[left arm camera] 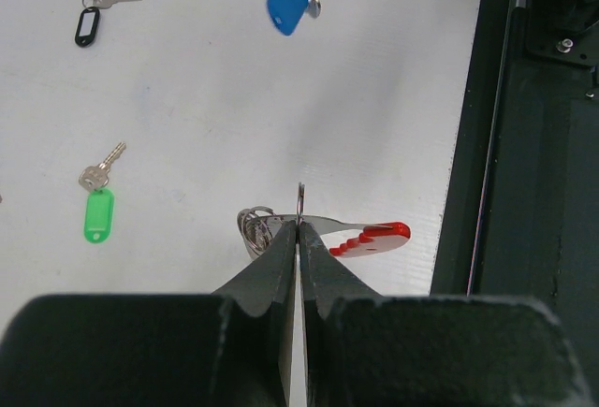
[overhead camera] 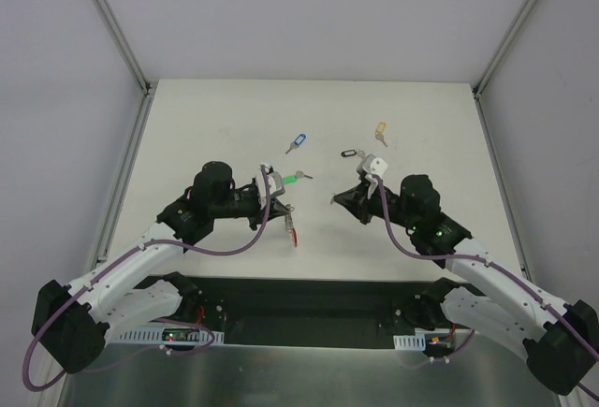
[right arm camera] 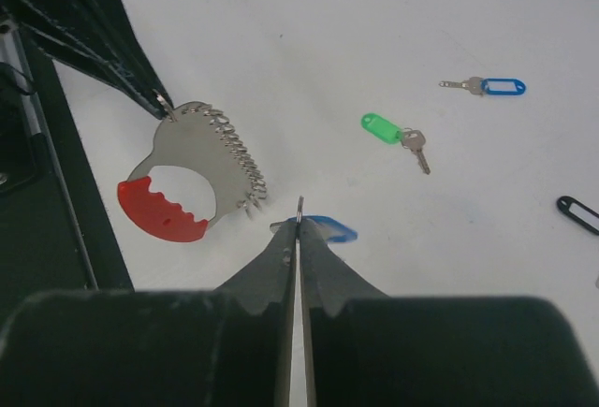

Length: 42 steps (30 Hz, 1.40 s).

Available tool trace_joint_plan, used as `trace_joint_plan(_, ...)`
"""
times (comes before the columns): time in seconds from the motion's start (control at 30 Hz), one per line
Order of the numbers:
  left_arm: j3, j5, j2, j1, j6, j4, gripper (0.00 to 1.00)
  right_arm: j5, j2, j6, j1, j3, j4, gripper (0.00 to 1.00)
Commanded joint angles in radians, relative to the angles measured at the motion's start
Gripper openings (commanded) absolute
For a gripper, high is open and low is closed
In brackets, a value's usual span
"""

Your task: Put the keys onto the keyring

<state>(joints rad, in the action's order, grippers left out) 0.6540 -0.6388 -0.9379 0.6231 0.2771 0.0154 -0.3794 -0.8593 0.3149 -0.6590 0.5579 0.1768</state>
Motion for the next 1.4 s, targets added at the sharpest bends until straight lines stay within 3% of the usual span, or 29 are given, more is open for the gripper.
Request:
trace_joint_plan(0.0,0.019,-0.070,0.030,0.012,0.059,-0.020,0.00,-0.085,0.013,0.030,-0.040,0.026,0.052,0.07)
trace_joint_plan(0.37,0.001,-0.162,0.010,0.012,0.131,-0.020,0.00,-0.153,-0.044,0.099,-0.128,0.088,-0.048,0.01)
trace_joint_plan(0.8,0.012,-0.242,-0.056,0.015,0.145,-0.020,0.00,-0.012,-0.116,0.207,-0.287,0.140,-0.086,0.01)
trace_joint_plan(1.37,0.015,-0.263,-0.085,0.032,0.139,-0.020,0.00,0.143,-0.144,0.268,-0.378,0.166,-0.120,0.01)
